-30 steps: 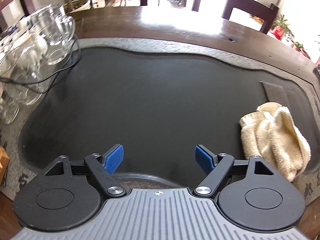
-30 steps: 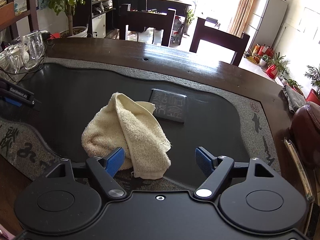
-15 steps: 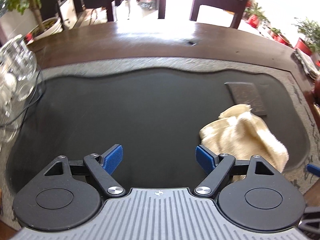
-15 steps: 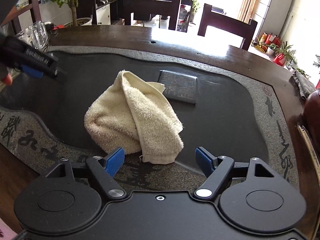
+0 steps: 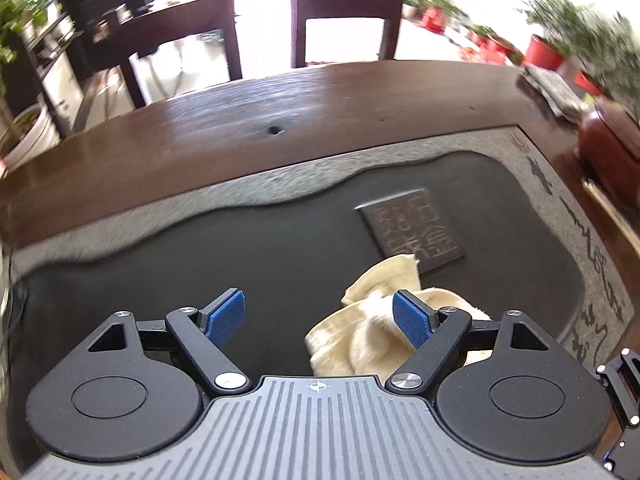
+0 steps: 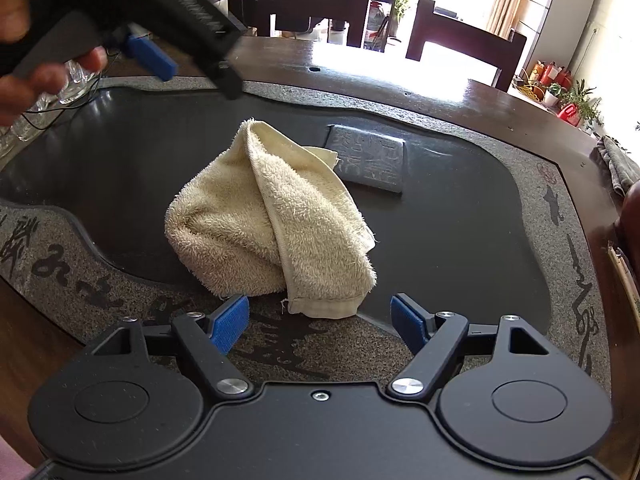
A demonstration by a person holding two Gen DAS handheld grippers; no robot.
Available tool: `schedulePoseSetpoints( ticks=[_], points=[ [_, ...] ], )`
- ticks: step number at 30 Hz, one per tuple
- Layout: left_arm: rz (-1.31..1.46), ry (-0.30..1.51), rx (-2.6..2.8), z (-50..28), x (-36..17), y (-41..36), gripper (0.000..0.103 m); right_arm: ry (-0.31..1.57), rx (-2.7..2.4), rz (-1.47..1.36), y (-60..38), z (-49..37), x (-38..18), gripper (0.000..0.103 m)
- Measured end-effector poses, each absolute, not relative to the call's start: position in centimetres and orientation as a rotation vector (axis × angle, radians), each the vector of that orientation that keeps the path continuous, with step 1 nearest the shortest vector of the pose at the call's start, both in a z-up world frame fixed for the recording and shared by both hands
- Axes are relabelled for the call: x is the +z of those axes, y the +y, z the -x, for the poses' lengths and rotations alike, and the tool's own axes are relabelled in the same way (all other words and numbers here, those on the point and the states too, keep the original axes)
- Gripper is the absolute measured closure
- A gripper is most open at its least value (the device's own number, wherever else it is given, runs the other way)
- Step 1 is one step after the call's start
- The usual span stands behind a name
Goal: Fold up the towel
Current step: 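Lower the left gripper onto the towel edge while the right gripper approaches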
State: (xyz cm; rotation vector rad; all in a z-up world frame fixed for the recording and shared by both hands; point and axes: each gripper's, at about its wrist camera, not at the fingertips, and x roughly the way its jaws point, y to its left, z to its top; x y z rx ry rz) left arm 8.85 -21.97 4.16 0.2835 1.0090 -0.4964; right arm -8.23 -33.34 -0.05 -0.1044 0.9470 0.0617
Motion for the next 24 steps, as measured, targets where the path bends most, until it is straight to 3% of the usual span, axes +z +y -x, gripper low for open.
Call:
schedulePoseSetpoints(
  ticks=[24],
  points=[
    [-0.475,1.143,-0.773,-11.4,0.8,-30.0,0.021,0.953,0.07,0.111,-33.6,7.2,-0.3,0.023]
  ],
)
